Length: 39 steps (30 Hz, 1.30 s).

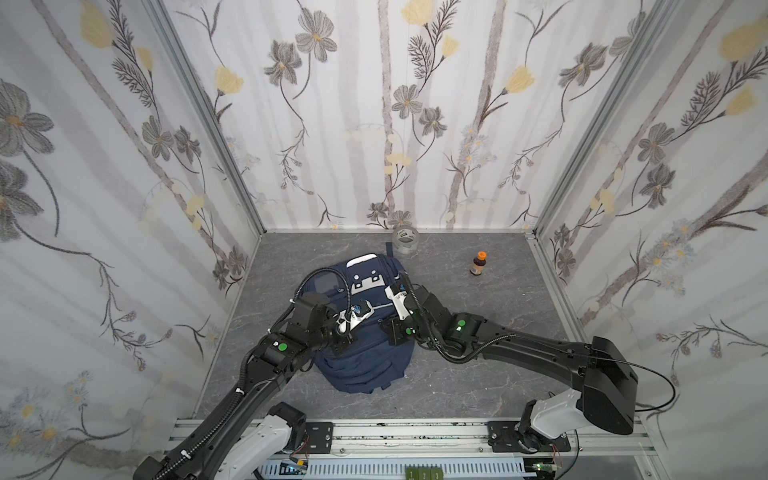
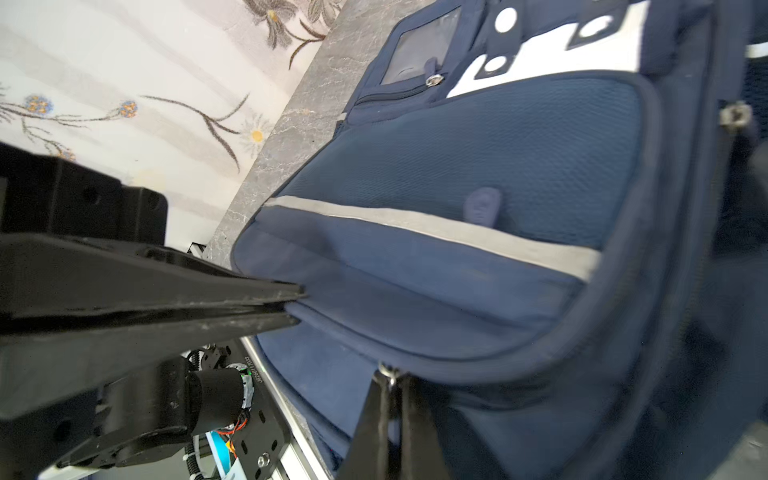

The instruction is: Pack the student bag

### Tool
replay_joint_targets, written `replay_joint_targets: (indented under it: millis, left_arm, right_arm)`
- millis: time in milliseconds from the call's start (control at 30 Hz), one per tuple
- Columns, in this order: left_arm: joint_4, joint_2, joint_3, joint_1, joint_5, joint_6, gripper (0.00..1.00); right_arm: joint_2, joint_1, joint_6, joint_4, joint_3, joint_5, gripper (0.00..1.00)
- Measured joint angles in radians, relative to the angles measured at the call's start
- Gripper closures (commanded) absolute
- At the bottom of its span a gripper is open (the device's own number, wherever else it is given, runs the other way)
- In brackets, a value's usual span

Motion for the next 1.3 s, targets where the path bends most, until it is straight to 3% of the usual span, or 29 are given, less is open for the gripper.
replay_joint_targets:
  millis: [267,767,800,833,1067,1167,1300]
  left_arm:
    - [-0.008,0.023,0.012,0.000,0.008,0.013,1.00]
    - [-0.056,-0.072,-0.029,0.032,0.002,0.064,1.00]
    - [-0.061,-0.073,-0.029,0.032,0.002,0.065,0.95]
    - [-0.071,-0.067,-0.024,0.032,0.005,0.066,0.78]
    - [-0.082,0.012,0.036,-0.014,0.000,0.019,0.60]
    - [-0.061,0.043,0.042,-0.039,0.005,-0.004,0.62]
    - [-0.043,0.082,0.051,-0.061,0.002,-0.012,0.88]
  right_arm:
    - [0.042,0.036,-0.002,0.005,0.029,-0.002,1.00]
    - [-0.104,-0.100,-0.017,-0.002,-0.127,-0.047,1.00]
    - [-0.103,-0.100,-0.018,-0.010,-0.123,-0.050,1.00]
    - [-0.097,-0.097,-0.023,-0.022,-0.114,-0.050,1.00]
    - [-0.025,-0.047,-0.054,-0.074,-0.041,-0.017,1.00]
    - [-0.008,-0.032,-0.059,-0.072,-0.016,-0.018,1.00]
    - [0.001,-0.021,-0.061,-0.071,0.000,-0.020,1.00]
